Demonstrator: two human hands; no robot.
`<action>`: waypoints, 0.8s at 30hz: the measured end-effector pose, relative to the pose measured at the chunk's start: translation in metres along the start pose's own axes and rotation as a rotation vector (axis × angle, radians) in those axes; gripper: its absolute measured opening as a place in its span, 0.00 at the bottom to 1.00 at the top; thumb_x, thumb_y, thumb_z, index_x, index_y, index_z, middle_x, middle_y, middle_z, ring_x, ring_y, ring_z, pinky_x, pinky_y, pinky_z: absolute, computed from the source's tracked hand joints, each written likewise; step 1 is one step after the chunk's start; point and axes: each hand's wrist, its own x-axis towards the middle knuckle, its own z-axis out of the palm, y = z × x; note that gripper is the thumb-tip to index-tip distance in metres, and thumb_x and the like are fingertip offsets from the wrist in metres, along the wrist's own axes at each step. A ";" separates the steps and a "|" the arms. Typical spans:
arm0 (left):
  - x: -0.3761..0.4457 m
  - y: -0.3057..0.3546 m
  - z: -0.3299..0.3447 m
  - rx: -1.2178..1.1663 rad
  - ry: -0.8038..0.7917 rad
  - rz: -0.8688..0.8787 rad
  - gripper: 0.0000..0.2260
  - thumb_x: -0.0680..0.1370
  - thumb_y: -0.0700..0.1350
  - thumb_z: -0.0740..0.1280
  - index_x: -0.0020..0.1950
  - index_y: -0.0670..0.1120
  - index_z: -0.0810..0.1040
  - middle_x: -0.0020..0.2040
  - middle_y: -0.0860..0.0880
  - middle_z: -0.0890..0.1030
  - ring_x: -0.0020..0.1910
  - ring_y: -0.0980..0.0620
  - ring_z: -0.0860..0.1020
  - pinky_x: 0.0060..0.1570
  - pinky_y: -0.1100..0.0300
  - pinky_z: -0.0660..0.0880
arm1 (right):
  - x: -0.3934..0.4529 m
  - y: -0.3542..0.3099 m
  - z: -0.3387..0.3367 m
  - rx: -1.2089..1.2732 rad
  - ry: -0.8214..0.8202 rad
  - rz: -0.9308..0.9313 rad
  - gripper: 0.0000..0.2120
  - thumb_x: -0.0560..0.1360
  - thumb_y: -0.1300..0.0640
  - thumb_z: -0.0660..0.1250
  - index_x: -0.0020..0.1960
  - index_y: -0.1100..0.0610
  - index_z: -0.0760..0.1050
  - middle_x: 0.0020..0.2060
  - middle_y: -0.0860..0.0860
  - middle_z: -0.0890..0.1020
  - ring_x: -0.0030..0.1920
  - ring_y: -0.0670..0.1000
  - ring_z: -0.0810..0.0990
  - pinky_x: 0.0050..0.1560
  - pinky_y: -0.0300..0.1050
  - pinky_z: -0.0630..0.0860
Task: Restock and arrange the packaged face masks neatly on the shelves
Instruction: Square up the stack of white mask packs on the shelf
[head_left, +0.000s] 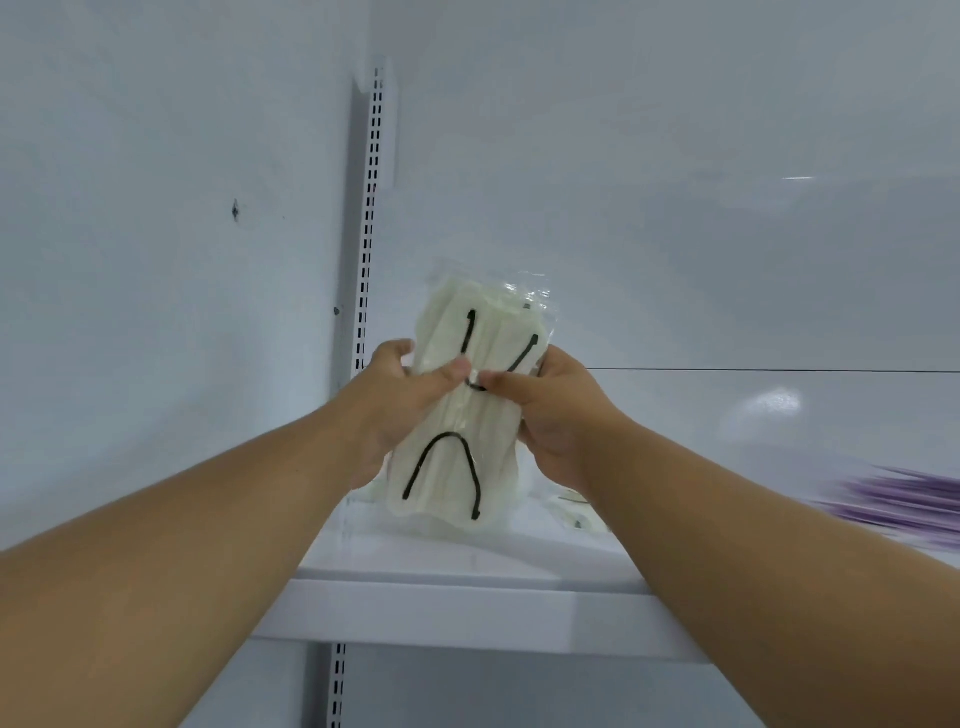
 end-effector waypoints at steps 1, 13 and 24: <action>-0.002 -0.004 -0.003 0.004 -0.044 -0.033 0.39 0.67 0.62 0.78 0.73 0.50 0.68 0.63 0.48 0.81 0.58 0.46 0.82 0.61 0.42 0.77 | 0.001 -0.001 -0.001 0.033 0.040 -0.006 0.14 0.73 0.68 0.72 0.58 0.59 0.79 0.51 0.57 0.86 0.51 0.58 0.86 0.57 0.57 0.81; 0.000 0.003 -0.075 0.475 -0.202 -0.038 0.13 0.72 0.39 0.77 0.54 0.46 0.82 0.49 0.46 0.87 0.50 0.45 0.84 0.47 0.58 0.77 | 0.009 -0.004 -0.018 -0.014 0.269 0.139 0.44 0.62 0.53 0.84 0.72 0.50 0.66 0.62 0.53 0.77 0.57 0.54 0.79 0.65 0.59 0.75; -0.013 0.014 -0.090 0.640 -0.204 -0.076 0.26 0.58 0.50 0.85 0.53 0.55 0.81 0.48 0.51 0.83 0.49 0.49 0.81 0.48 0.59 0.76 | 0.006 0.014 -0.029 -0.397 -0.107 0.373 0.35 0.58 0.58 0.85 0.62 0.57 0.77 0.54 0.56 0.85 0.53 0.57 0.85 0.55 0.56 0.82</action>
